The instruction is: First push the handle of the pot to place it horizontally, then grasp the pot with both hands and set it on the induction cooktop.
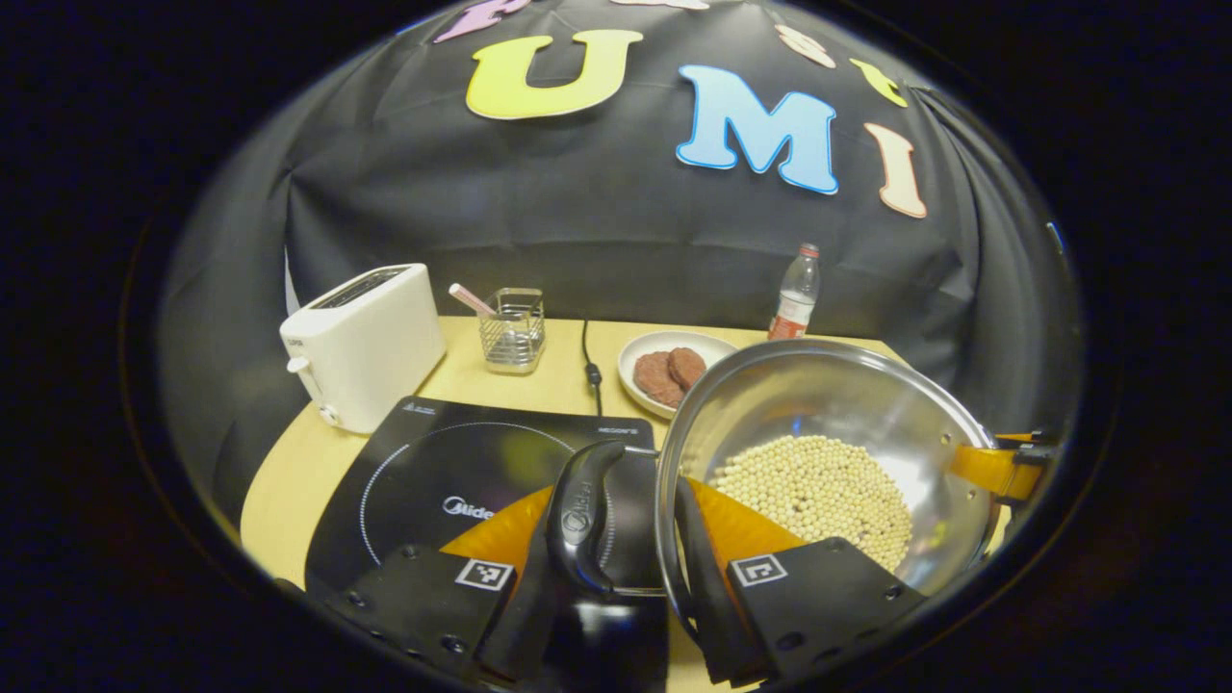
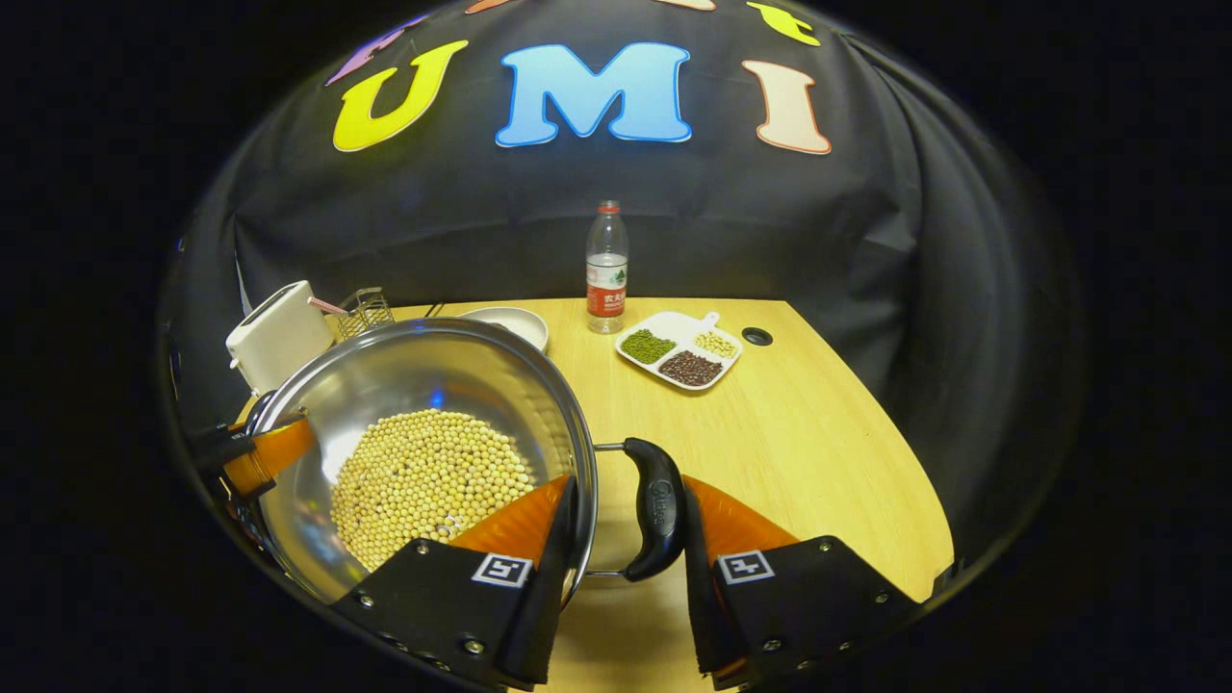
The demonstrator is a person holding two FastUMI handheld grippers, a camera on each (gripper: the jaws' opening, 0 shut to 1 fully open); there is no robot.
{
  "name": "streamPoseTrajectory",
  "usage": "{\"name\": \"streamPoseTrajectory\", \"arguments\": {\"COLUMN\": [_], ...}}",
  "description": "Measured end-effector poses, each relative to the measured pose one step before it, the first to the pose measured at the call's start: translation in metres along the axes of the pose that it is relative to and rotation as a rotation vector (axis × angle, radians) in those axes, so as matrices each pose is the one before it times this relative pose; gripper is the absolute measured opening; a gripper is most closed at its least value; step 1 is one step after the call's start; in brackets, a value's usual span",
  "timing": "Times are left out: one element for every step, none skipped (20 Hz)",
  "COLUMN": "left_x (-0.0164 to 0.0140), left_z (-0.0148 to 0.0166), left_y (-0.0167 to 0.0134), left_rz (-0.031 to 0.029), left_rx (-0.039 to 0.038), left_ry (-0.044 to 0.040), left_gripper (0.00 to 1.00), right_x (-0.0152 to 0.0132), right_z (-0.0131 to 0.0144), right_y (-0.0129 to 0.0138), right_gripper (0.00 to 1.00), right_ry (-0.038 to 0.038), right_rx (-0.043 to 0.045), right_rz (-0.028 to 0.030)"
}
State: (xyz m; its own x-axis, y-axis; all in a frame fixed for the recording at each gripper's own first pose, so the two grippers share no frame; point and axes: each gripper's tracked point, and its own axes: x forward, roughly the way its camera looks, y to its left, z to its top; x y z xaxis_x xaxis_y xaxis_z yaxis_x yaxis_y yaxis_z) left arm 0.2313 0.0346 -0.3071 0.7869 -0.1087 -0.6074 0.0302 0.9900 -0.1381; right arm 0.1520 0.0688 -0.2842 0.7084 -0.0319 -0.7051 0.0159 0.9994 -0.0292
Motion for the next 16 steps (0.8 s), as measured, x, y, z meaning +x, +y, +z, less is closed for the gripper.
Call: {"name": "streamPoseTrajectory", "arguments": {"left_x": [0.00127,0.00171,0.00087,-0.00072,0.00045,0.00051,-0.00013,0.00122,0.00035,0.00076,0.00073,0.00109,0.00113,0.00003,0.00104,0.00136], "left_z": [0.00153,0.00063,0.00286,0.00077,0.00107,0.00061,0.00104,0.00032,0.00094,0.00027,0.00025,-0.00092,0.00144,0.00026,-0.00076,-0.00097], "left_y": [0.00972,0.01049,0.01021,0.01023,0.01082,0.00997,0.01135,0.01013,0.01125,0.01094,0.01043,0.0094,0.01103,0.00931,0.01027,0.01081], "left_rz": [-0.00359,-0.0018,-0.0012,0.00083,0.0013,0.00166,0.00343,0.00438,0.00513,0.00631,0.00616,0.00704,0.00686,0.0066,0.00635,0.0072], "left_rx": [0.00313,0.00478,0.00637,0.00453,0.00306,-0.00003,-0.00219,-0.00088,-0.00248,-0.00063,-0.00057,0.00152,-0.00022,-0.00357,-0.00158,-0.00021], "left_ry": [-0.00047,-0.00186,-0.00193,-0.00134,-0.00015,-0.0014,-0.00021,-0.0017,-0.00004,0.00239,-0.00099,-0.00081,0.00192,0.00046,0.00169,-0.00012], "left_gripper": [0.68,0.68,0.64,0.72,0.67,0.63,0.64,0.63,0.63,0.64,0.64,0.68,0.72,0.68,0.64,0.64], "right_x": [-0.00057,-0.00013,-0.00052,0.00062,0.00091,0.00055,0.00128,0.00167,0.00076,0.00259,0.00175,0.00128,0.0022,0.00168,0.00218,0.00242], "right_z": [-0.00049,0.00014,-0.00083,-0.00083,-0.0005,0.0007,0.00097,0.00128,0.00038,0.0011,-0.00026,0.00043,0.00064,0.0004,0.00157,-0.00006], "right_y": [0.00928,0.00919,0.00928,0.00965,0.00955,0.00951,0.00947,0.01,0.00948,0.00999,0.00989,0.00888,0.00992,0.0097,0.00919,0.00897], "right_gripper": [0.56,0.55,0.55,0.56,0.56,0.56,0.56,0.56,0.55,0.56,0.55,0.55,0.56,0.55,0.55,0.56], "right_ry": [-0.00335,-0.00229,0.00145,0.00378,0.0014,0.00059,-0.00201,-0.0017,0.00205,0.00244,0.00297,0.00286,-0.00036,-0.00072,-0.00067,0.00268], "right_rx": [0.00202,0.00456,0.0054,0.00477,0.00281,-0.00025,-0.00302,-0.00611,-0.0062,-0.00304,-0.00262,-0.00585,-0.00576,-0.00398,-0.00104,-0.00278], "right_rz": [-0.00271,-0.00133,0.0007,0.00182,0.00238,0.00239,0.00217,0.00444,0.00583,0.00727,0.00633,0.00533,0.00615,0.00761,0.00785,0.00791]}}
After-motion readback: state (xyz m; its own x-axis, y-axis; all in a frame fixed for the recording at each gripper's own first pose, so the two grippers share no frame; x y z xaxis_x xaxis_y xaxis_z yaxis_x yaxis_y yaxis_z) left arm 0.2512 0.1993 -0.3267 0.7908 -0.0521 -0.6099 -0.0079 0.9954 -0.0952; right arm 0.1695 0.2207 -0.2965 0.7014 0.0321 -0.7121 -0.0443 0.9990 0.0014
